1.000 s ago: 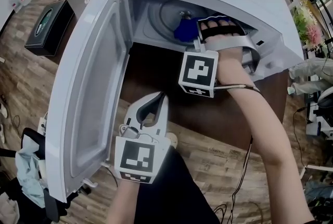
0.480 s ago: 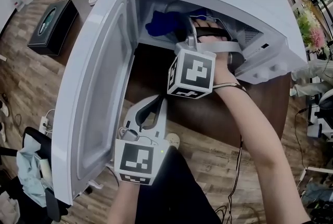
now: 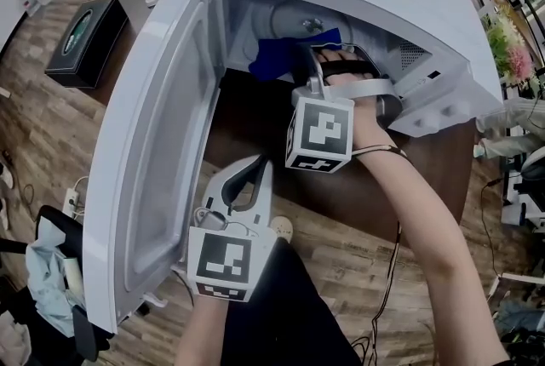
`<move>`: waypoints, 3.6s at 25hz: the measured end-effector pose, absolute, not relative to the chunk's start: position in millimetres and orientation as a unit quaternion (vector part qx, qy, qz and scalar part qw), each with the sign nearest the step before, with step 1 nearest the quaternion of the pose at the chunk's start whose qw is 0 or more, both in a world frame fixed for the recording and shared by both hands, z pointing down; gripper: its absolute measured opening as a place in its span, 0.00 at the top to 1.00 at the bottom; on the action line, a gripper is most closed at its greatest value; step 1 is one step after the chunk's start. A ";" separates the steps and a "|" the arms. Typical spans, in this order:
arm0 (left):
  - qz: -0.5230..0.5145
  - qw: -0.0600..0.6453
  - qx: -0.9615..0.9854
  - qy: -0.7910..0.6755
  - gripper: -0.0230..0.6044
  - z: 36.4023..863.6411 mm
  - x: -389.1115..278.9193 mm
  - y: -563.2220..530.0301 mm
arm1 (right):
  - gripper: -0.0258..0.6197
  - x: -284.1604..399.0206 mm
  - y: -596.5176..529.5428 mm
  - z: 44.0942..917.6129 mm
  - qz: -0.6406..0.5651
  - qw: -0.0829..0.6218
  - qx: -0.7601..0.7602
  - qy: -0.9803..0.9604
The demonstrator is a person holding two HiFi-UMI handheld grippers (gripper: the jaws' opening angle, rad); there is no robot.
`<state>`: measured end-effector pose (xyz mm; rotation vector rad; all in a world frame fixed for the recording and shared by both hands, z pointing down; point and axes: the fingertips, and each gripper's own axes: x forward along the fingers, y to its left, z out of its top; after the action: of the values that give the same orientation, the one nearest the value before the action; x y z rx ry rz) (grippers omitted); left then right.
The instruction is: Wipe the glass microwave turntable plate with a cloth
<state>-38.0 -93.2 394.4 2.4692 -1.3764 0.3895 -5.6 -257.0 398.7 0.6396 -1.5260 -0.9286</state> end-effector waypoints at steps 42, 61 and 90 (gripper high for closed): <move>0.150 0.137 0.864 -0.460 0.96 387.6 -28.5 -91.9 | 0.83 99.7 -233.3 405.7 -0.355 0.730 0.240 -0.533; 0.174 0.138 0.847 -0.482 0.96 322.5 -18.7 -113.7 | 0.83 97.8 -147.1 345.4 -0.093 0.551 0.316 -0.766; 0.083 0.117 0.903 -0.405 0.96 273.0 75.8 -108.5 | 0.83 243.7 -71.6 297.8 0.179 0.095 0.603 -0.772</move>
<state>75.8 -108.5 273.0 2.6434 -1.1852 0.2442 243.7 -71.6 297.8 1.7866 -2.2885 0.5317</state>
